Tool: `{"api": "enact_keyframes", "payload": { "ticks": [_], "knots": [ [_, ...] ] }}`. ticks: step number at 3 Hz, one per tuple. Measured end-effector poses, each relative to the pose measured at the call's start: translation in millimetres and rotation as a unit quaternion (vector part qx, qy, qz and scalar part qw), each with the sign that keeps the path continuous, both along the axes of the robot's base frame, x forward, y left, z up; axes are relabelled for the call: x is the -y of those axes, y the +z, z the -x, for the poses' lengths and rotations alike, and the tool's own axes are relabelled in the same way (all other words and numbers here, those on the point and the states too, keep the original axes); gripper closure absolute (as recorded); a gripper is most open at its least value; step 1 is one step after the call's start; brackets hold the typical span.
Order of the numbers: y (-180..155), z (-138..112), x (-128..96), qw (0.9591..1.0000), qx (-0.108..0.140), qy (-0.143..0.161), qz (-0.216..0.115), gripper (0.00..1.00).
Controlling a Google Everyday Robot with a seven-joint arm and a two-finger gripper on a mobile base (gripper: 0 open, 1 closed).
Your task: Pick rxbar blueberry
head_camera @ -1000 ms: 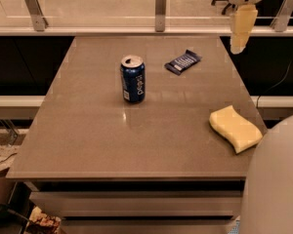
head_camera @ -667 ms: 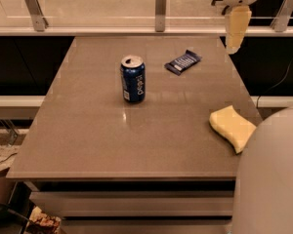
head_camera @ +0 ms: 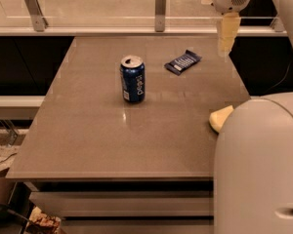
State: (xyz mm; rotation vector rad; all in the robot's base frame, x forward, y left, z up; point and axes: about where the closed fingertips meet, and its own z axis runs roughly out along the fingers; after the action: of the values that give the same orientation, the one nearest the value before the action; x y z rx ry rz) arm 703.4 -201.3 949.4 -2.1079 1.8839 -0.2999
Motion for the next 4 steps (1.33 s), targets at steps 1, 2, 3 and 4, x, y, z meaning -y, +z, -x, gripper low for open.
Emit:
{"api": "enact_keyframes", "payload": {
  "ticks": [1,2,3,4],
  "knots": [
    [-11,-6,-5,0.9998,-0.01,0.014,-0.002,0.0],
    [-22,-10,-13,0.999,-0.022,0.039,-0.005,0.0],
    [-36,-15,-24,0.9967,-0.035,0.073,-0.008,0.0],
    [-50,-20,-34,0.9938,-0.045,0.101,-0.008,0.0]
  ]
}}
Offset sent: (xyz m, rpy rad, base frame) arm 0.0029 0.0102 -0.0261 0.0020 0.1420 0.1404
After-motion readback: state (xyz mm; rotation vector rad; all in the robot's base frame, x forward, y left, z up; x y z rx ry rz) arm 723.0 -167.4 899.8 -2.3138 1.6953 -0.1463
